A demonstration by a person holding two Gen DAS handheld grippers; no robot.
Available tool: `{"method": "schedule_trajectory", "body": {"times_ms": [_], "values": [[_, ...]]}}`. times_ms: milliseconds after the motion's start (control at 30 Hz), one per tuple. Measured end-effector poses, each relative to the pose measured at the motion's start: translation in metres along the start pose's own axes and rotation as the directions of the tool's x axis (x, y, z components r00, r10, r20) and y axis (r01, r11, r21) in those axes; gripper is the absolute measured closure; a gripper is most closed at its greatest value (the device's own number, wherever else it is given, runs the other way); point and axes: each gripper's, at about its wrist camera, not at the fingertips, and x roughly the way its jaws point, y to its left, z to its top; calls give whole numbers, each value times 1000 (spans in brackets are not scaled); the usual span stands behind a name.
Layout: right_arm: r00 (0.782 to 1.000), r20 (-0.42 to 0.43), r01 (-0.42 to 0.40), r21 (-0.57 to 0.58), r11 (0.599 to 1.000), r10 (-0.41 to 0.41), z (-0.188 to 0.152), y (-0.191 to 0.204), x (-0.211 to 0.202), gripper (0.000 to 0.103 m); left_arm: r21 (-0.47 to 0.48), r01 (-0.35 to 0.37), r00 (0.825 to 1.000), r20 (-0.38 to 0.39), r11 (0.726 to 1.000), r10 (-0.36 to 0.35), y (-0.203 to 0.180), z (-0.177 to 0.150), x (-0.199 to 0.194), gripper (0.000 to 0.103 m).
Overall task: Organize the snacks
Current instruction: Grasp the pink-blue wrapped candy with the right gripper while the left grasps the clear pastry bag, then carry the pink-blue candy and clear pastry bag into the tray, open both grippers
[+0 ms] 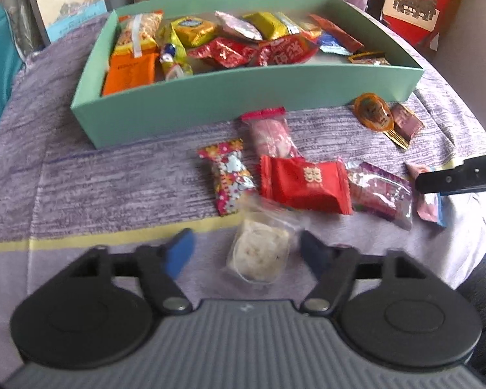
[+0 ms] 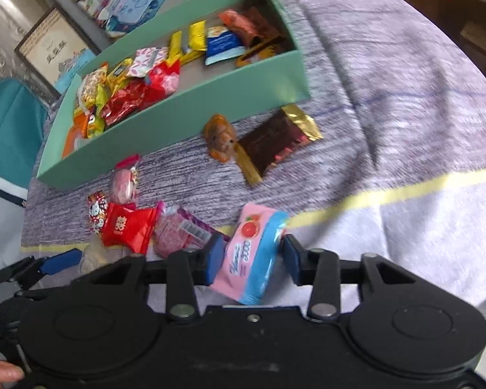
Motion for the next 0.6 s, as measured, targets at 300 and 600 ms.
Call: {"method": "schedule_trajectory", "body": {"times_ms": [300, 600], "values": [[998, 18, 59, -165, 985, -57, -2, 38, 8, 66, -70, 53, 998, 20, 996, -52, 21, 0, -4, 47], [996, 53, 84, -199, 976, -75, -10, 44, 9, 73, -24, 47, 998, 41, 999, -46, 16, -8, -7, 61]]}}
